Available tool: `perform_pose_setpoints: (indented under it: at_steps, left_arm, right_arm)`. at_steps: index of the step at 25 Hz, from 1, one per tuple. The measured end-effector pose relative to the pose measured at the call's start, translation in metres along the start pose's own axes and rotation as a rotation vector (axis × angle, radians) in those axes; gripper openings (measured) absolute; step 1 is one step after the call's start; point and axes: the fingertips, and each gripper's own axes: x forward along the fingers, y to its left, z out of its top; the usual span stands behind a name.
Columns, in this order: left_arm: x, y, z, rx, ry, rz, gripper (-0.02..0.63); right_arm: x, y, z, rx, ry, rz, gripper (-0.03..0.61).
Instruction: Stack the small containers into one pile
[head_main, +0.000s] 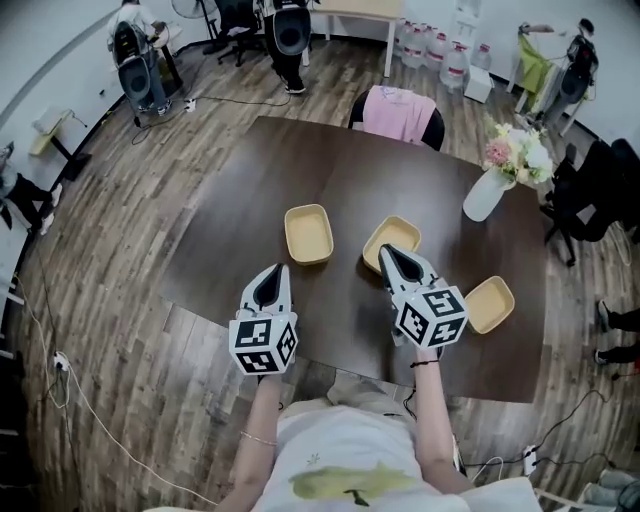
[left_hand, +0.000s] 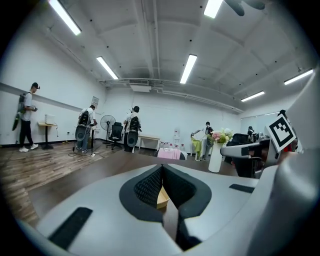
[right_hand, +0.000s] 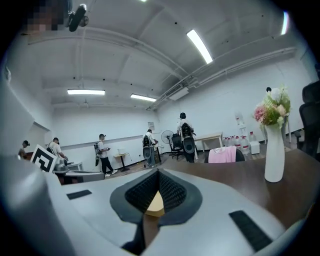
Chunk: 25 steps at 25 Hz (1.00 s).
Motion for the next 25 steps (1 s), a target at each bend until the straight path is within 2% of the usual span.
perform_pose_setpoints:
  at_steps: [5, 12, 19, 25]
  left_arm:
    - [0.015, 0.010, -0.015, -0.036, 0.045, 0.031, 0.025]
    - [0.032, 0.030, -0.042, -0.076, 0.140, 0.066, 0.025]
    - [0.055, 0.046, -0.076, -0.122, 0.241, 0.054, 0.025]
    - [0.074, 0.053, -0.087, -0.134, 0.271, 0.035, 0.025]
  right_arm:
    - [0.037, 0.003, -0.006, 0.018, 0.027, 0.046, 0.021]
    - [0.077, -0.001, -0.028, 0.070, 0.077, 0.057, 0.021]
    - [0.125, -0.001, -0.064, 0.102, 0.173, 0.042, 0.021]
    - [0.158, -0.004, -0.087, 0.124, 0.248, 0.028, 0.025]
